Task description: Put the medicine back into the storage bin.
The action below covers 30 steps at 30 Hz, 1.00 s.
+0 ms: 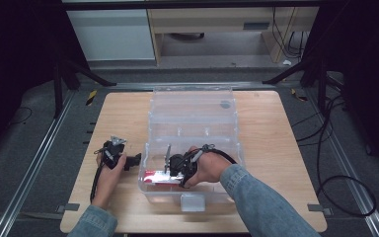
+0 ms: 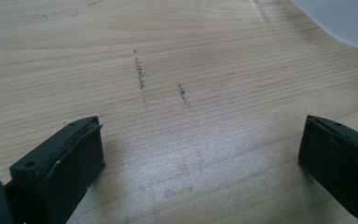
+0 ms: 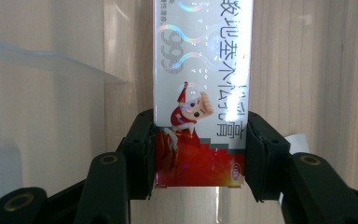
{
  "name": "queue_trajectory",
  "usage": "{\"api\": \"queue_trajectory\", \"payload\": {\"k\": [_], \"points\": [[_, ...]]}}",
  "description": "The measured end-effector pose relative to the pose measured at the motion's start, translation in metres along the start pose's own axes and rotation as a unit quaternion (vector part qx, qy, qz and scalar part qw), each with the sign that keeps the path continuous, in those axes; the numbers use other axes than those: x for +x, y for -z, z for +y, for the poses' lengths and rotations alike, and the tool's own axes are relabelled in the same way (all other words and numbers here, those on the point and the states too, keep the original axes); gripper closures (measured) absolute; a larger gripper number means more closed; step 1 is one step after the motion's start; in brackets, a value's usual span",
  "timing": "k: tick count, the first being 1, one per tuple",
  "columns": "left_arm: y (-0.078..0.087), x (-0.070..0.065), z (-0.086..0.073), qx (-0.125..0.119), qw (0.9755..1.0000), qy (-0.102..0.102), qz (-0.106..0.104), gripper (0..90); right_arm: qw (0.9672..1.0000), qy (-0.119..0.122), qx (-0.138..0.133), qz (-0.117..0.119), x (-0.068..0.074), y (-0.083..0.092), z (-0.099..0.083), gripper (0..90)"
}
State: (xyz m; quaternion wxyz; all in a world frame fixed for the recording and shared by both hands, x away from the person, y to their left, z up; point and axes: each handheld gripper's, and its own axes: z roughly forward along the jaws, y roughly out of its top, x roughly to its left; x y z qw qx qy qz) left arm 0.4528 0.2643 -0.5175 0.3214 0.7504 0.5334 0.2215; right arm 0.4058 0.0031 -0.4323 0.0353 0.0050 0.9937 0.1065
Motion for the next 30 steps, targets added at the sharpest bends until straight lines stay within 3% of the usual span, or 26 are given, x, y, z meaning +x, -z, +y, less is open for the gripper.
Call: {"api": "queue_trajectory", "payload": {"k": [20, 30], "points": [[0.000, 0.000, 0.000, 0.000, 1.0000, -0.001, -0.002, 0.0, 0.9993, -0.001, 0.038, -0.009, 0.001, -0.026, 0.002, 51.2], [0.000, 0.000, 0.000, 0.000, 1.0000, 0.000, -0.001, 0.0, 0.9994, -0.006, 0.033, 0.003, -0.002, -0.034, 0.000, 50.9]]}}
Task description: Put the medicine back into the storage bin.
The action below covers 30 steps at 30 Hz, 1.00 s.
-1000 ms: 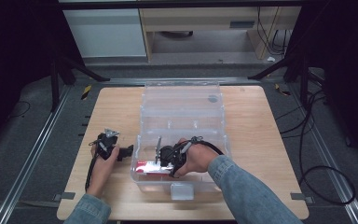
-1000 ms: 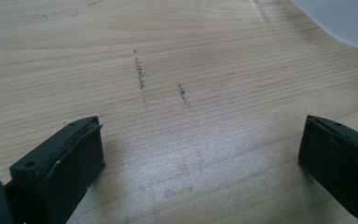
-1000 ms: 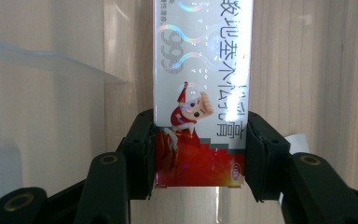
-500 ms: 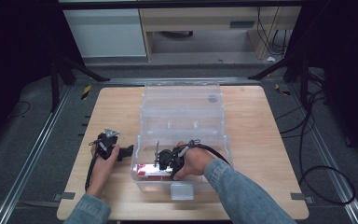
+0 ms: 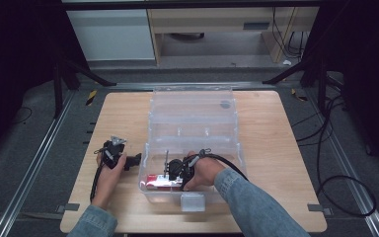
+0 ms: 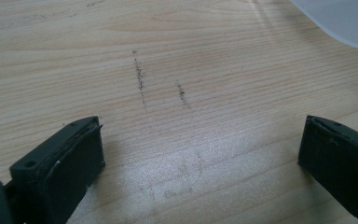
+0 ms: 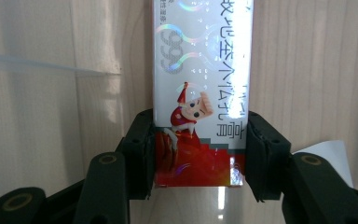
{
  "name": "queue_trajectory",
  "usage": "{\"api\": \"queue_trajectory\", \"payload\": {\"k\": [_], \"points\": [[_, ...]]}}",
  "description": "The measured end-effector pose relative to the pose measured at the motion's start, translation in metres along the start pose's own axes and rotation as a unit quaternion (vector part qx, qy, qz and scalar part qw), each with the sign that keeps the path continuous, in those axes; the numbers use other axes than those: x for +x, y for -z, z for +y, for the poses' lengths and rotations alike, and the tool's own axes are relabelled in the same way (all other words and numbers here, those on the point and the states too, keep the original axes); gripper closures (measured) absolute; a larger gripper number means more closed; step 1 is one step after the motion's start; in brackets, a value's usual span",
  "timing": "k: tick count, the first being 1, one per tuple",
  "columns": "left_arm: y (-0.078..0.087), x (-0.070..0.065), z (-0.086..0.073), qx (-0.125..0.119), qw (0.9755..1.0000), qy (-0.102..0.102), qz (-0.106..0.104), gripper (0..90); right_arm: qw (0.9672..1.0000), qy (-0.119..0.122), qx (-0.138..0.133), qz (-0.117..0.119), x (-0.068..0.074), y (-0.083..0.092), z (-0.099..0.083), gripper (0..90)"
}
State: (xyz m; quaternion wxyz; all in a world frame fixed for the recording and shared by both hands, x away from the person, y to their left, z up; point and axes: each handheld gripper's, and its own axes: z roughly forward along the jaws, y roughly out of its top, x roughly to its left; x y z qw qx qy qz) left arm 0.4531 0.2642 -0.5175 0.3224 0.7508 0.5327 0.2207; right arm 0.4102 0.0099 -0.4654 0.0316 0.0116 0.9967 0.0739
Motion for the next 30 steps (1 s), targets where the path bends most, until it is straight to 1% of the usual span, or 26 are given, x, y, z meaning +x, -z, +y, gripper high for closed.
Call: {"api": "queue_trajectory", "payload": {"k": [2, 5, 6, 7, 8, 12, 14, 16, 18, 19, 20, 21, 22, 23, 24, 25, 26, 27, 28, 29, 30], "points": [[0.000, 0.000, 0.000, 0.000, 1.0000, 0.000, 0.000, 0.0, 1.0000, 0.003, 0.000, -0.002, 0.000, 0.000, 0.000, 50.7], [0.000, 0.000, 0.000, 0.000, 1.0000, 0.000, 0.000, 0.0, 1.0000, 0.001, 0.000, -0.001, 0.000, 0.000, 0.000, 50.2], [0.000, 0.000, 0.000, 0.000, 1.0000, 0.000, 0.000, 0.0, 1.0000, 0.002, -0.001, -0.002, 0.000, 0.000, -0.001, 49.6], [0.000, 0.000, 0.000, 0.000, 1.0000, 0.000, 0.000, 0.0, 1.0000, 0.004, -0.002, -0.003, 0.000, 0.000, -0.001, 47.1], [0.000, 0.000, 0.000, 0.000, 1.0000, 0.000, 0.000, 0.0, 1.0000, -0.001, -0.002, -0.008, 0.001, 0.001, -0.001, 44.6], [0.000, 0.000, 0.000, 0.000, 1.0000, 0.000, 0.000, 0.0, 1.0000, -0.001, -0.004, -0.009, 0.003, 0.003, -0.004, 44.5], [0.000, 0.000, 0.000, 0.000, 1.0000, -0.001, 0.000, 0.0, 0.9997, -0.009, -0.017, -0.017, 0.005, 0.010, -0.006, 44.1], [0.000, 0.000, 0.000, 0.000, 1.0000, -0.001, 0.000, 0.0, 0.9996, -0.009, -0.021, -0.019, 0.005, 0.012, -0.006, 43.9], [0.000, 0.000, 0.000, 0.000, 1.0000, -0.002, 0.000, 0.0, 0.9988, -0.017, -0.037, -0.026, 0.008, 0.021, -0.008, 42.9], [0.001, 0.000, 0.000, 0.000, 1.0000, -0.003, 0.000, 0.0, 0.9983, -0.019, -0.048, -0.029, 0.008, 0.026, -0.010, 42.6], [0.002, 0.001, -0.001, 0.000, 1.0000, -0.002, -0.001, 0.3, 0.9965, -0.038, -0.066, -0.033, 0.009, 0.034, -0.013, 42.8], [0.002, 0.001, -0.001, 0.000, 1.0000, -0.002, -0.001, 1.7, 0.9965, -0.038, -0.066, -0.033, 0.009, 0.034, -0.013, 42.8], [0.005, 0.003, -0.001, 0.003, 1.0000, -0.001, 0.001, 4.5, 0.9946, -0.045, -0.084, -0.040, 0.010, 0.043, -0.016, 43.3], [0.005, 0.003, -0.001, 0.003, 1.0000, -0.001, 0.001, 5.8, 0.9938, -0.046, -0.092, -0.041, 0.011, 0.047, -0.017, 43.3], [0.010, 0.005, -0.002, -0.001, 1.0000, 0.003, 0.001, 5.7, 0.9926, -0.047, -0.102, -0.045, 0.012, 0.054, -0.018, 43.0], [0.010, 0.005, -0.002, -0.001, 1.0000, 0.003, 0.001, 5.7, 0.9926, -0.047, -0.102, -0.045, 0.012, 0.054, -0.018, 43.0], [0.017, 0.007, -0.001, -0.009, 1.0000, -0.001, 0.002, 5.8, 0.9899, -0.051, -0.122, -0.051, 0.015, 0.065, -0.021, 42.0], [0.017, 0.007, -0.001, -0.009, 1.0000, -0.001, 0.002, 5.7, 0.9899, -0.051, -0.122, -0.051, 0.015, 0.065, -0.021, 42.0], [0.020, 0.008, -0.001, -0.011, 0.9999, 0.003, -0.001, 5.7, 0.9890, -0.050, -0.128, -0.055, 0.016, 0.071, -0.022, 41.4], [0.022, 0.008, 0.000, -0.013, 0.9999, 0.004, -0.002, 5.7, 0.9875, -0.052, -0.136, -0.061, 0.016, 0.078, -0.025, 40.5], [0.025, 0.008, 0.001, -0.017, 0.9998, 0.002, -0.004, 5.7, 0.9858, -0.061, -0.141, -0.068, 0.016, 0.087, -0.028, 39.0]]}}
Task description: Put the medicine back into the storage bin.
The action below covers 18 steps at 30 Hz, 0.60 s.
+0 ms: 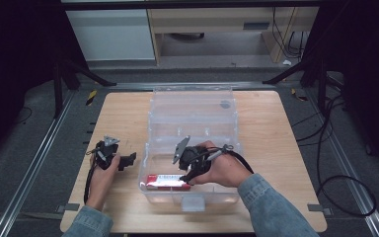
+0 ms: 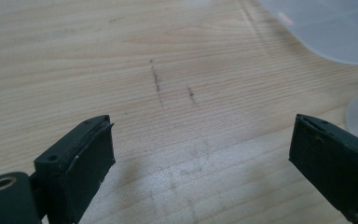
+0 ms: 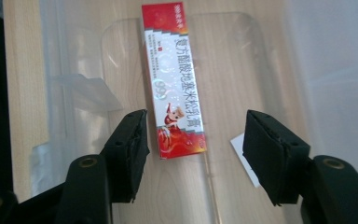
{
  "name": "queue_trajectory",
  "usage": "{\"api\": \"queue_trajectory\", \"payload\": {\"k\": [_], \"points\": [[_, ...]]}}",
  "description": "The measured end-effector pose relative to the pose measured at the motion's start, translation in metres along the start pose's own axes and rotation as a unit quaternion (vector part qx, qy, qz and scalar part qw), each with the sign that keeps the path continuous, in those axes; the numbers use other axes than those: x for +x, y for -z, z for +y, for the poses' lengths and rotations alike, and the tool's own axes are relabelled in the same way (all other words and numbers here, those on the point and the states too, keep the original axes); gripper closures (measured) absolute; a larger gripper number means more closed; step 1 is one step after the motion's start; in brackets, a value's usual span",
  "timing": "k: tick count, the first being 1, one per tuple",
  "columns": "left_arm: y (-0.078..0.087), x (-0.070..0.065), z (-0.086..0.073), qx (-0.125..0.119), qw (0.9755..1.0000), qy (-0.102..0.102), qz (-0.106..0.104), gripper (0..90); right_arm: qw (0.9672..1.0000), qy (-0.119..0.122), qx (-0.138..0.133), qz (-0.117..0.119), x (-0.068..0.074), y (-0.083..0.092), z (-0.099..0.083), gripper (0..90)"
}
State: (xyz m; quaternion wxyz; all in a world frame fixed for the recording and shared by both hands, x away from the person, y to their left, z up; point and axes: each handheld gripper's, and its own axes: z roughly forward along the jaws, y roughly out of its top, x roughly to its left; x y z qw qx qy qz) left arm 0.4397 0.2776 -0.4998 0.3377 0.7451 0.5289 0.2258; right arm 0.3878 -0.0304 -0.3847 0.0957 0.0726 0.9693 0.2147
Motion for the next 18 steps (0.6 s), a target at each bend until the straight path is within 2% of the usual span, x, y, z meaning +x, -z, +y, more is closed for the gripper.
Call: {"api": "queue_trajectory", "payload": {"k": [1, 2, 3, 4, 5, 9, 10, 11, 16, 17, 18], "points": [[0.002, -0.001, 0.001, 0.000, 1.0000, -0.005, -0.002, 5.7, 1.0000, 0.000, 0.000, 0.000, 0.000, 0.000, 0.000, 39.0], [0.011, -0.003, 0.006, -0.003, 0.9997, -0.025, -0.003, 5.7, 0.9999, -0.007, -0.010, -0.010, -0.003, 0.010, -0.002, 37.5], [0.011, -0.003, 0.006, -0.003, 0.9997, -0.025, -0.003, 5.6, 0.9999, -0.007, -0.010, -0.010, -0.003, 0.010, -0.002, 37.5], [0.020, -0.003, 0.011, -0.004, 0.9990, -0.043, -0.007, 5.5, 0.9995, -0.014, -0.018, -0.021, -0.007, 0.021, -0.005, 35.8], [0.020, -0.003, 0.011, -0.004, 0.9990, -0.043, -0.007, 5.4, 0.9995, -0.014, -0.018, -0.021, -0.007, 0.021, -0.005, 35.8], [0.037, -0.008, 0.023, -0.001, 0.9969, -0.074, -0.029, 5.3, 0.9976, -0.037, -0.034, -0.046, -0.018, 0.042, -0.013, 32.1], [0.045, -0.013, 0.029, -0.002, 0.9952, -0.091, -0.036, 5.3, 0.9965, -0.047, -0.040, -0.056, -0.025, 0.049, -0.016, 31.5], [0.045, -0.013, 0.029, -0.002, 0.9952, -0.091, -0.036, 5.3, 0.9965, -0.047, -0.040, -0.056, -0.025, 0.049, -0.016, 31.5], [0.068, -0.025, 0.045, -0.013, 0.9906, -0.127, -0.050, 5.0, 0.9939, -0.064, -0.036, -0.083, -0.042, 0.073, -0.023, 34.2], [0.068, -0.025, 0.045, -0.013, 0.9906, -0.127, -0.050, 4.9, 0.9939, -0.064, -0.036, -0.083, -0.042, 0.073, -0.023, 34.2], [0.076, -0.028, 0.050, -0.020, 0.9890, -0.133, -0.061, 4.8, 0.9928, -0.067, -0.038, -0.091, -0.049, 0.079, -0.025, 35.0]]}}
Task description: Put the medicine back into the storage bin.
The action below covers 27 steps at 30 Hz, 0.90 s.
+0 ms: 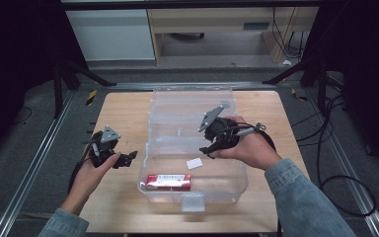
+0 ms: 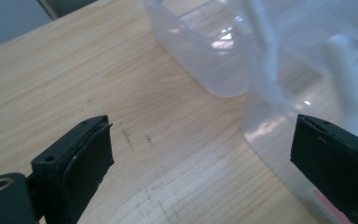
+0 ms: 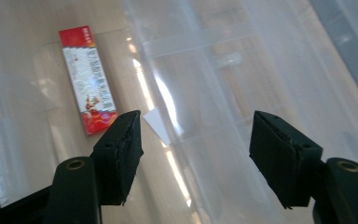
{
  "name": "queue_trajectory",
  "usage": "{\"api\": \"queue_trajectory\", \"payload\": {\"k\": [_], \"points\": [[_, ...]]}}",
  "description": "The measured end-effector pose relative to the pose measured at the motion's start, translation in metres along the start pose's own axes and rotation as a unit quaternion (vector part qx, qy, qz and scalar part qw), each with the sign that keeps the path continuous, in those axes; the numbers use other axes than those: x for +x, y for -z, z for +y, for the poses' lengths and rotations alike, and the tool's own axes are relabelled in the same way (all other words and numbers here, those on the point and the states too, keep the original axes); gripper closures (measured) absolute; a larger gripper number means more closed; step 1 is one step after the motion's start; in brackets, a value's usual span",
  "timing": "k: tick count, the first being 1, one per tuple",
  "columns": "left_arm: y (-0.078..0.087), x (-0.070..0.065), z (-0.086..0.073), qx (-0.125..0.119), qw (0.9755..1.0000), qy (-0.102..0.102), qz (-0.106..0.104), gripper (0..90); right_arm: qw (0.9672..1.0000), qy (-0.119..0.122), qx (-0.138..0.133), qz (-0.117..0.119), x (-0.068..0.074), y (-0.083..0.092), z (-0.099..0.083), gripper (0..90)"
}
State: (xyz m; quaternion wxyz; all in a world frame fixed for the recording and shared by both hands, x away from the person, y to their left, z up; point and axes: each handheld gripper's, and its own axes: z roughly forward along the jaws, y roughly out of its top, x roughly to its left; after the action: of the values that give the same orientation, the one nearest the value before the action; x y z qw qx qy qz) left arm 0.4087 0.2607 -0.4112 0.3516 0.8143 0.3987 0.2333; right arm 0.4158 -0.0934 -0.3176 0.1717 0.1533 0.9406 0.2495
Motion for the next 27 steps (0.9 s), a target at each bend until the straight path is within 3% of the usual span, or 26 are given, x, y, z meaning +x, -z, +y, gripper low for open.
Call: {"api": "queue_trajectory", "payload": {"k": [7, 15, 17, 20, 21, 22, 25, 27], "points": [[0.028, -0.006, 0.012, -0.021, 0.9994, -0.028, -0.002, 8.0, 0.9998, -0.008, 0.008, -0.018, -0.020, 0.008, -0.001, 40.0], [0.051, -0.024, 0.025, -0.032, 0.9968, -0.063, -0.036, 15.1, 0.9992, -0.011, 0.020, -0.032, -0.045, 0.007, -0.001, 49.7], [0.054, -0.031, 0.028, -0.041, 0.9949, -0.077, -0.049, 16.3, 0.9991, -0.011, 0.024, -0.032, -0.050, 0.005, 0.000, 51.5], [0.052, -0.047, 0.030, -0.029, 0.9923, -0.095, -0.074, 19.5, 0.9986, -0.008, 0.036, -0.037, -0.060, -0.001, 0.003, 53.5], [0.052, -0.047, 0.030, -0.029, 0.9923, -0.095, -0.074, 19.9, 0.9986, -0.008, 0.036, -0.037, -0.060, -0.001, 0.003, 53.5], [0.048, -0.053, 0.032, -0.032, 0.9880, -0.119, -0.093, 20.5, 0.9985, -0.007, 0.041, -0.037, -0.064, -0.005, 0.003, 54.4], [0.048, -0.060, 0.032, -0.016, 0.9880, -0.123, -0.092, 20.7, 0.9979, -0.005, 0.052, -0.039, -0.069, -0.009, 0.004, 55.2], [0.045, -0.068, 0.031, -0.012, 0.9861, -0.126, -0.109, 20.7, 0.9972, -0.004, 0.061, -0.042, -0.073, -0.013, 0.003, 56.4]]}}
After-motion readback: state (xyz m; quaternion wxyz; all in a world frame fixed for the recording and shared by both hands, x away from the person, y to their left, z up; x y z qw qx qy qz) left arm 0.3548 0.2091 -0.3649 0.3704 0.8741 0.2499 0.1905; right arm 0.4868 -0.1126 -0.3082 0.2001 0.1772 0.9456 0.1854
